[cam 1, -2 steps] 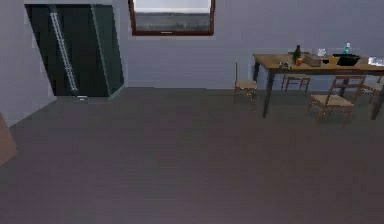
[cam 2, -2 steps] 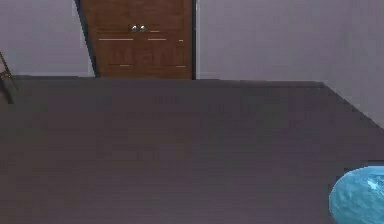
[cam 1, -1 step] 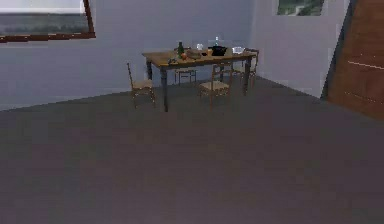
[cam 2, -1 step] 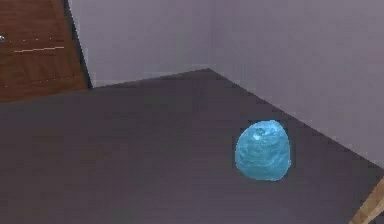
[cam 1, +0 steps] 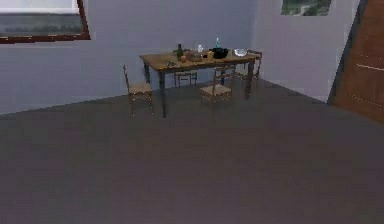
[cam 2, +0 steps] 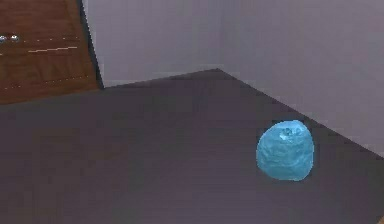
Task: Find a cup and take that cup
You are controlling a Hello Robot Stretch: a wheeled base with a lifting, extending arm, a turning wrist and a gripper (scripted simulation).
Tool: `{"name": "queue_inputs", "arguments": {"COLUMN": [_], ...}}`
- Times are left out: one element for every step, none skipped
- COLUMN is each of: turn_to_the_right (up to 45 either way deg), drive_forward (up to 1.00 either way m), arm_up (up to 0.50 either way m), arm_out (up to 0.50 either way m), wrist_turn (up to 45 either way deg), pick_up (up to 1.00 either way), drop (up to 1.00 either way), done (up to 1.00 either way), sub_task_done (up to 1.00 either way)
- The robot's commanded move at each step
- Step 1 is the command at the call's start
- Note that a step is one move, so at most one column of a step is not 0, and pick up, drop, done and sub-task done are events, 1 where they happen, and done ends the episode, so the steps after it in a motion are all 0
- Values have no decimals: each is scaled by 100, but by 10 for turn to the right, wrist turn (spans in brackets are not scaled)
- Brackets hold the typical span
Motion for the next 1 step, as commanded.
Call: {"name": "queue_inputs", "arguments": {"turn_to_the_right": [0], "drive_forward": [100], "arm_up": [0], "arm_out": [0], "wrist_turn": [0], "pick_up": [0], "drop": [0], "done": [0], "sub_task_done": [0]}}
